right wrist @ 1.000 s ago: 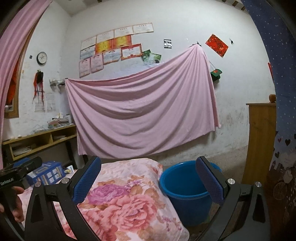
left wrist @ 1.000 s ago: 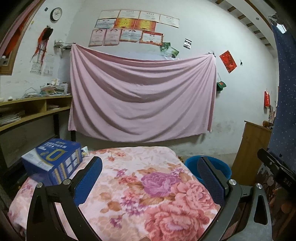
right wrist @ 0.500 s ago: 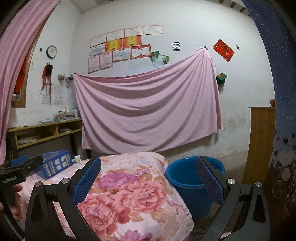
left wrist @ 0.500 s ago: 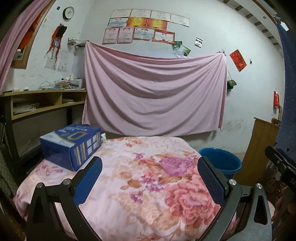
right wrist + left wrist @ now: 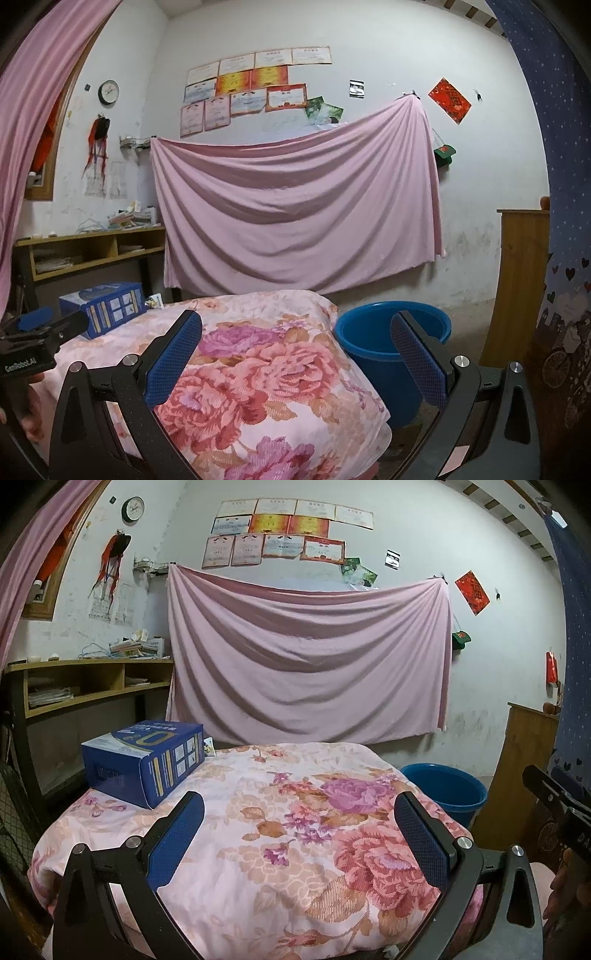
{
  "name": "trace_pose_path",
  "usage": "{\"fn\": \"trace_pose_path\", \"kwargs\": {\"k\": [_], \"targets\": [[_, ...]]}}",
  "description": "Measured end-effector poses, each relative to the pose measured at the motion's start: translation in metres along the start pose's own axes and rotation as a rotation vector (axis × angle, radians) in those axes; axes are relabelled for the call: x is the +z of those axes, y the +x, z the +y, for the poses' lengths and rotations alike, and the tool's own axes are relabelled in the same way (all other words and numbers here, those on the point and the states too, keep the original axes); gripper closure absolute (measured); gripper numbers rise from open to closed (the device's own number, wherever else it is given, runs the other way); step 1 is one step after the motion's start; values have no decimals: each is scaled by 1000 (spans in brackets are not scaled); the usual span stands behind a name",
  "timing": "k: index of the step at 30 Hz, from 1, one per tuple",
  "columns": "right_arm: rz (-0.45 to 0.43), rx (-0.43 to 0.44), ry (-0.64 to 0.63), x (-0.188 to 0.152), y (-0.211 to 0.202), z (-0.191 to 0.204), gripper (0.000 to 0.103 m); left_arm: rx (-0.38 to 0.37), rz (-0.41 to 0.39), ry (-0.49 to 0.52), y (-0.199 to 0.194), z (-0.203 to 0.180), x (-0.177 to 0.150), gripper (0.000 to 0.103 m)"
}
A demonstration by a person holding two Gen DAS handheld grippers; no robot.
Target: Collect trash
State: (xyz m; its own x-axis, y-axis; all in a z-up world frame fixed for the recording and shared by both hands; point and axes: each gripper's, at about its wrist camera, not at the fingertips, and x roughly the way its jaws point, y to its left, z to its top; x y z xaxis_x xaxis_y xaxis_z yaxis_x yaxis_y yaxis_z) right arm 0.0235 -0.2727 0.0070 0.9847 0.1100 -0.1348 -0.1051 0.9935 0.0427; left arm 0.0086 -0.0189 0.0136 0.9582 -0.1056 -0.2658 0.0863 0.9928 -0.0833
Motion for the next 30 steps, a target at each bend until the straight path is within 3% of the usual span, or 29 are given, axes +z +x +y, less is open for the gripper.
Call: {"fn": "trace_pose_path", "kwargs": {"k": [30], "targets": [[24,-5,14,-3,4,-6,0,3,4,4,3,6,-5,2]]}}
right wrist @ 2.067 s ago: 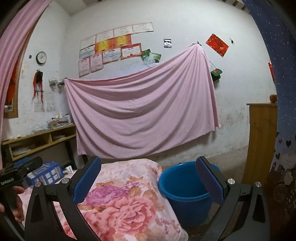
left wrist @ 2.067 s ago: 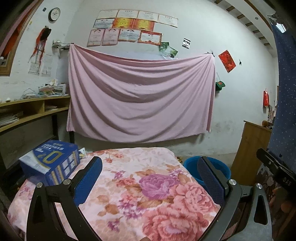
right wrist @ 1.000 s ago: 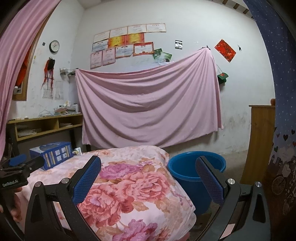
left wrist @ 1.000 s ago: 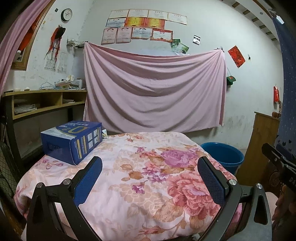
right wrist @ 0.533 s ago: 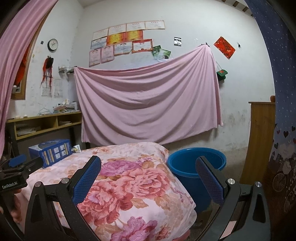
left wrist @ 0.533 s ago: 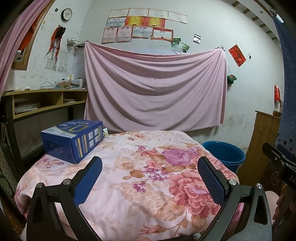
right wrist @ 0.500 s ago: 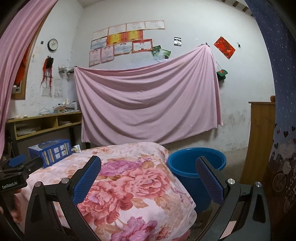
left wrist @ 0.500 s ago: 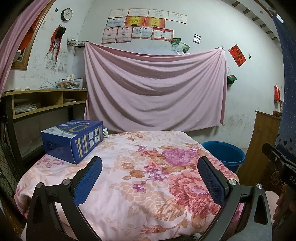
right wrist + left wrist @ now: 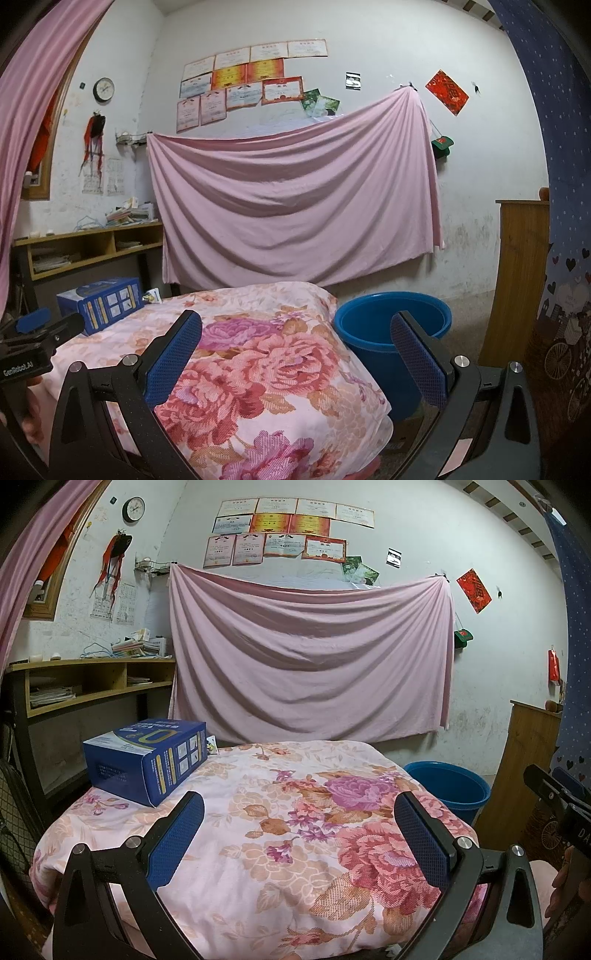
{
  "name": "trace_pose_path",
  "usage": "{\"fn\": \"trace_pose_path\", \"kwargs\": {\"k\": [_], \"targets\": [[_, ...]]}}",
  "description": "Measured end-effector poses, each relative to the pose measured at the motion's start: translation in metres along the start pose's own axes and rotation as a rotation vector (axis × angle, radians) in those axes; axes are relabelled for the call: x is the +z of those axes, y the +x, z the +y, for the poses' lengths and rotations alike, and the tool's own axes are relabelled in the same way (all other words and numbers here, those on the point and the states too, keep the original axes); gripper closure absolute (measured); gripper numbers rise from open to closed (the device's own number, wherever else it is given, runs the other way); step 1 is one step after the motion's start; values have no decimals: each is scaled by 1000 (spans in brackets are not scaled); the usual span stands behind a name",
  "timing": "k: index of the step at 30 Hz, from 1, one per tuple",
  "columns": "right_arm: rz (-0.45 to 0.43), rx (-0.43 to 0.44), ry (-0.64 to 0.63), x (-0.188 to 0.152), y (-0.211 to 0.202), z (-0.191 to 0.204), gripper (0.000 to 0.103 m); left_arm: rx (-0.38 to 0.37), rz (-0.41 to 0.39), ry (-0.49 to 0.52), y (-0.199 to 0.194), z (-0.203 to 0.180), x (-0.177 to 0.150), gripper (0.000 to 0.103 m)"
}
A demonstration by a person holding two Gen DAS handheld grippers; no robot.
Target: Collect trash
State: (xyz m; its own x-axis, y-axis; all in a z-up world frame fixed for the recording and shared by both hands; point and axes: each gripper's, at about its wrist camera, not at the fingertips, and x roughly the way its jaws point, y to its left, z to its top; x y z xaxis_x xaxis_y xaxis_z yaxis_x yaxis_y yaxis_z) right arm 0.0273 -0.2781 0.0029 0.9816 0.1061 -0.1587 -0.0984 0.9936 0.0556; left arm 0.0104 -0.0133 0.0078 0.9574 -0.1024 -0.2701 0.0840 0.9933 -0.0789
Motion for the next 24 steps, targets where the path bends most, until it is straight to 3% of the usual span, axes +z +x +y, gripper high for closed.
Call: {"fn": "trace_pose_path", "kwargs": {"k": [24], "targets": [[0,0,2,0,0,0,0,5,0,-2,-1,0,-2,2]]}}
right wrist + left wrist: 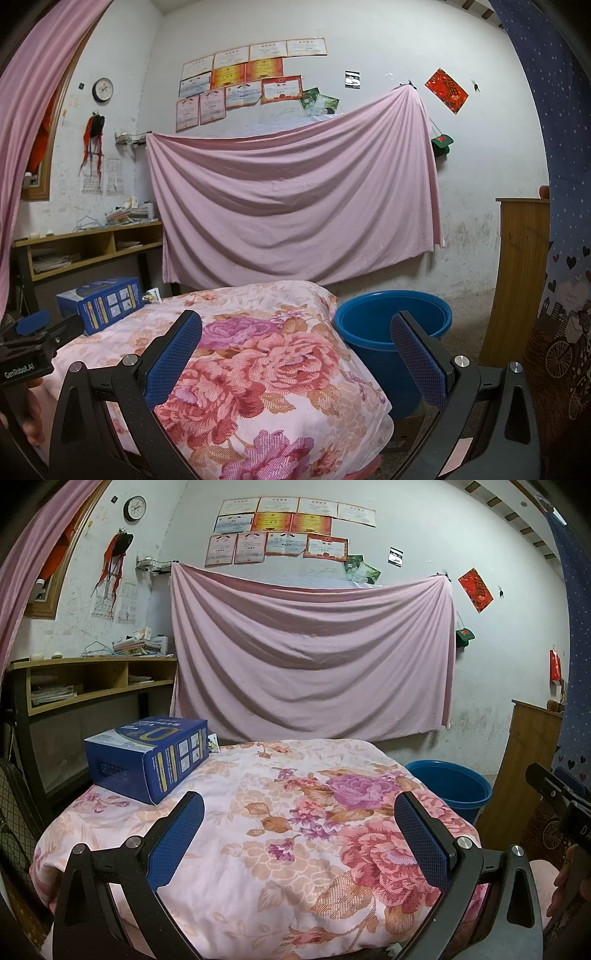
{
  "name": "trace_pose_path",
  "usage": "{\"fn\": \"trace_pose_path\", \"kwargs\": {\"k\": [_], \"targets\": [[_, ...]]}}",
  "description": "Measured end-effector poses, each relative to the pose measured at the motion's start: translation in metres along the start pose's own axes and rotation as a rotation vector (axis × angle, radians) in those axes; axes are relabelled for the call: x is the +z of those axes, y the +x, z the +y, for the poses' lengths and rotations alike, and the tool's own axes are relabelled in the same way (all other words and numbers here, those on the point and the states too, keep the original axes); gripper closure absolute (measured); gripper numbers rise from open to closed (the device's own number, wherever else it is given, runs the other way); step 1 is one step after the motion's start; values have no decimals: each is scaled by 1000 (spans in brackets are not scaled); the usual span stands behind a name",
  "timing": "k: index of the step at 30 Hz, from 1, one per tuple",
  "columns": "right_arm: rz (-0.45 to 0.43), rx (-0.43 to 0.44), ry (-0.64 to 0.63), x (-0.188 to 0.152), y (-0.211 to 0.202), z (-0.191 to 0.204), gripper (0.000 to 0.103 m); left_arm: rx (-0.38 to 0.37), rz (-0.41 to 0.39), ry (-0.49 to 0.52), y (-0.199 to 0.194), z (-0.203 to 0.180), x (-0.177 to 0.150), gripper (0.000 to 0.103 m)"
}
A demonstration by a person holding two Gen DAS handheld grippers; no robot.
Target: Collect trash
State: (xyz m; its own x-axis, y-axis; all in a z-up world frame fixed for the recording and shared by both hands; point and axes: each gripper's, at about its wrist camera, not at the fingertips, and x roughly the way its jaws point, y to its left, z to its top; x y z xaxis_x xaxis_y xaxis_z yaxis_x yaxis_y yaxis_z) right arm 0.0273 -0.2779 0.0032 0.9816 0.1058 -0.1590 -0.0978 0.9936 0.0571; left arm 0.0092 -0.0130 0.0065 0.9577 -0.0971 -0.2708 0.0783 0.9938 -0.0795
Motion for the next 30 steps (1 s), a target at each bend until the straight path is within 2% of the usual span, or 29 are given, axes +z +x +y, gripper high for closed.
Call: {"fn": "trace_pose_path", "kwargs": {"k": [30], "targets": [[3,-2,5,0,0,1,0,1,3,-5,0,1,-1,2]]}}
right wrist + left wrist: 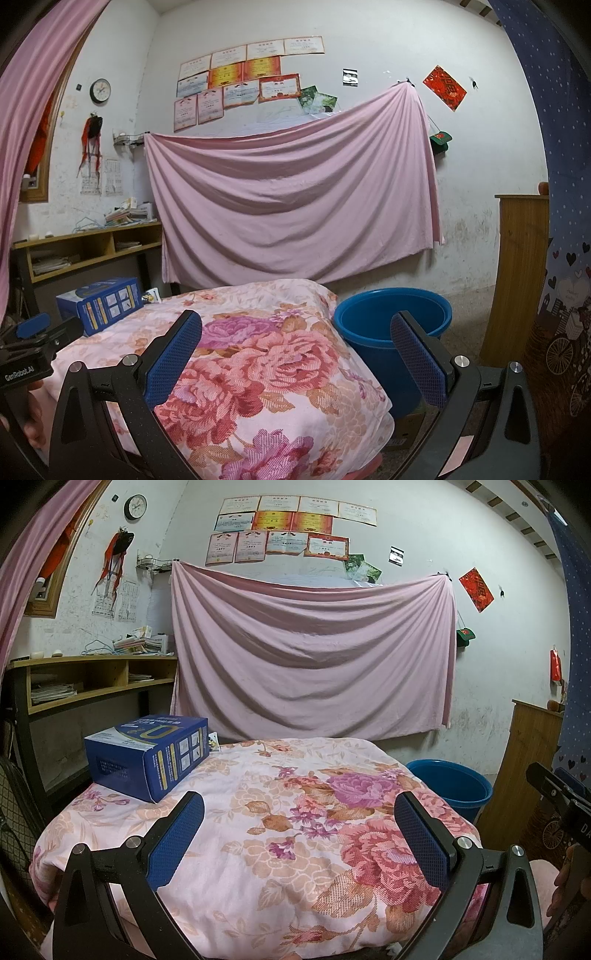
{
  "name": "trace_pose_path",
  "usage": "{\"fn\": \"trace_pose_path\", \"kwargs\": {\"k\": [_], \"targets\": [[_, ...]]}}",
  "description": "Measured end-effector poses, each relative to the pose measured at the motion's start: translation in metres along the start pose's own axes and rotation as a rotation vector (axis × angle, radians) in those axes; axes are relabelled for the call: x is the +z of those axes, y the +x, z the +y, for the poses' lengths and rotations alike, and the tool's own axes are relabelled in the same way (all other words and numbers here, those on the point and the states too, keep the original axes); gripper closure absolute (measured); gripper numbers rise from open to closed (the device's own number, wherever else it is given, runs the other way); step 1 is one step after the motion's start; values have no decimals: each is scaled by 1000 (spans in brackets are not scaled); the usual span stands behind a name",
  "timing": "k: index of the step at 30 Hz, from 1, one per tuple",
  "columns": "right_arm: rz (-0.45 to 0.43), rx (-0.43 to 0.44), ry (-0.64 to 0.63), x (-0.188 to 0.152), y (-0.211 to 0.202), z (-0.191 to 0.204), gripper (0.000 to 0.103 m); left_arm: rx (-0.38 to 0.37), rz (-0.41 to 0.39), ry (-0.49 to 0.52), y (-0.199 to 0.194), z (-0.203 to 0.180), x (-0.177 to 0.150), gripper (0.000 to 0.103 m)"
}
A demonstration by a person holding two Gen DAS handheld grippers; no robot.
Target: Collect trash
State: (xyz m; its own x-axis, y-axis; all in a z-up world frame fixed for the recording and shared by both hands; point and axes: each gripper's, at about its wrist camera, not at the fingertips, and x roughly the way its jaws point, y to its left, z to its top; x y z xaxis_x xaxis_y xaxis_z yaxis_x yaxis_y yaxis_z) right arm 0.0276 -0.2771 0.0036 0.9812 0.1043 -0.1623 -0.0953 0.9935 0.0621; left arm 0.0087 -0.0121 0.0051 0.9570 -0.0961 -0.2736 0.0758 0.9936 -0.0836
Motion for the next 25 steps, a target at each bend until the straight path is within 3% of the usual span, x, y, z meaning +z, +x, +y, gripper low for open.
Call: {"fn": "trace_pose_path", "kwargs": {"k": [10,15,25], "targets": [[2,-1,2,0,0,1,0,2,6,7,0,-1,-1,2],[4,-1,2,0,0,1,0,49,22,26,3,-2,-6,2],[15,0,-3,-3,0,7,0,72,30,22,11,2,-9,2]]}}
